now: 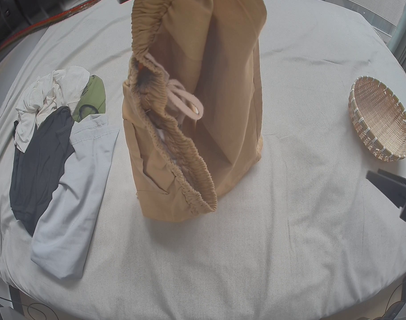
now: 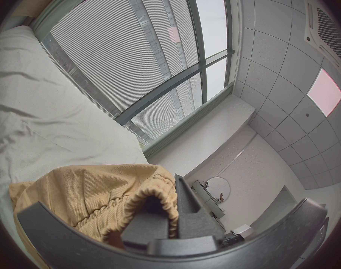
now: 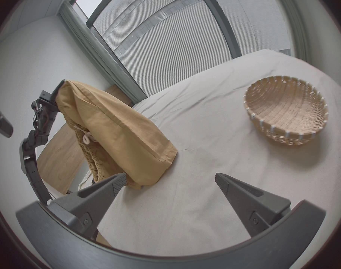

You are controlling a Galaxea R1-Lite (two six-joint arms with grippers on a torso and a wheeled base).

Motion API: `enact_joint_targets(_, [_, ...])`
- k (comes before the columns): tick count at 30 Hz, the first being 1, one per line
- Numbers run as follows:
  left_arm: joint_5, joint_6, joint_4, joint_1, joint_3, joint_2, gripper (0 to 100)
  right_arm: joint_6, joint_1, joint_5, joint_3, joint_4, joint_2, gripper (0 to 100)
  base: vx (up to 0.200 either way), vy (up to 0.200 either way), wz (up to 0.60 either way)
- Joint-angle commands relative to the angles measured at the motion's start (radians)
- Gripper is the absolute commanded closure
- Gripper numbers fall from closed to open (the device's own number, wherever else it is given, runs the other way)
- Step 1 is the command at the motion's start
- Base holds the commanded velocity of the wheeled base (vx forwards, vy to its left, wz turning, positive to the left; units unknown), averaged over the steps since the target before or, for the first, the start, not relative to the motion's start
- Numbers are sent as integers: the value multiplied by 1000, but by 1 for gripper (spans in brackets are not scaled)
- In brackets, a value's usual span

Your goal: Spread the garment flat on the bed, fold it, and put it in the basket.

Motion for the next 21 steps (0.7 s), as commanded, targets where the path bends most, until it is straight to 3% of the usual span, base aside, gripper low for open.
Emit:
enact_joint_targets(1, [-2,0,-1,1,-21,12,100,23,53,17,-16,-182,334,0,0,0,0])
enact_joint_targets(4, [-2,0,-1,1,-21,14,100,23,70,14,-22,-271,420,0,0,0,0])
enact_joint_targets(21, [-2,0,-1,0,-13,12,100,22,119,22,-69,-473,696,0,0,0,0])
